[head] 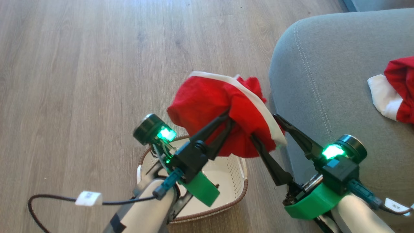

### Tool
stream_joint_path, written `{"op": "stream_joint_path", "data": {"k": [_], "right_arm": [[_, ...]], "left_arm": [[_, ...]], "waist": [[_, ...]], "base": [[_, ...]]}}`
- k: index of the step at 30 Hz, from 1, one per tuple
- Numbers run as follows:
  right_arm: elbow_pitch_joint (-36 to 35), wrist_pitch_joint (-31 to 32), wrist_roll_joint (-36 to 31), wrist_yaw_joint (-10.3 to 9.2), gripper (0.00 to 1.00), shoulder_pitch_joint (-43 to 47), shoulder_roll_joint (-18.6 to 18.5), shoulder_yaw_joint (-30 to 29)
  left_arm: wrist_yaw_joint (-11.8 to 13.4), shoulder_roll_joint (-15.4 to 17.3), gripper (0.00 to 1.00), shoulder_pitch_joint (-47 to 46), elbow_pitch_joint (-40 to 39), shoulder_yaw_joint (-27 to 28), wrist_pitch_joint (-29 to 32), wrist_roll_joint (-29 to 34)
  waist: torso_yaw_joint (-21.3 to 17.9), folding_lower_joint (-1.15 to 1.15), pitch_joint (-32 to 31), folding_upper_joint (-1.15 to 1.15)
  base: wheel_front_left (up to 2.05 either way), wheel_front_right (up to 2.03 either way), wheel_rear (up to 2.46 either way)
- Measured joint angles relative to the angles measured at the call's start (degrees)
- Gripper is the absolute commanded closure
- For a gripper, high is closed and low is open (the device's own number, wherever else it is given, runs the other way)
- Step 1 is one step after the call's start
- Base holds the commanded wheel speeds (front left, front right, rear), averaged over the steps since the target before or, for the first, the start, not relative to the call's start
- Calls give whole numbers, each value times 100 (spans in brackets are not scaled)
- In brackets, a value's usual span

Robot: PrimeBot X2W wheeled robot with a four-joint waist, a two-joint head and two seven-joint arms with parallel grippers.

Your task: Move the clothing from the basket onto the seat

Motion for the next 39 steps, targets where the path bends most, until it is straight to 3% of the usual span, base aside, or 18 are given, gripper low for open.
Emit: {"op": "stream_joint_path", "data": {"k": [13, 20, 21, 22, 36, 37, 38, 39], "right_arm": [[527, 0, -162, 0, 0, -407, -127, 404], [708, 0, -299, 0, 0, -535, 60, 301], [728, 0, -299, 0, 62, -535, 100, 271], [743, 0, -299, 0, 100, -535, 126, 241], [556, 1, -311, 4, 100, -466, 516, -272], [547, 1, -311, 3, 100, -459, 564, -330], [525, 1, -311, 2, 100, -458, 589, -423], [491, 1, -311, 2, 100, -458, 588, -520]], "left_arm": [[-103, 47, 100, -5, 40, -772, 1, -243], [-145, 49, 100, -38, 85, -912, 1, -294], [-145, 49, 100, -38, 93, -913, 1, -314], [-145, 49, 100, -39, 105, -910, 1, -318], [-146, 13, 100, -63, 49, -784, -1, -369], [-146, 10, 69, -66, 43, -776, -1, -369], [-148, 18, 49, -65, 34, -764, -1, -369], [-148, 20, 10, -63, 26, -736, -1, -372]], "waist": [[113, 0, 29, 0], [159, 0, 102, 0], [162, 0, 109, 0], [166, 0, 116, 0], [185, 0, 160, 0], [187, 0, 161, 0], [189, 0, 162, 0], [191, 0, 165, 0]], "base": [[0, 0, 0], [0, 0, 0], [0, 0, 0], [0, 0, 0], [0, 0, 0], [0, 0, 0], [0, 0, 0], [0, 0, 0]]}}
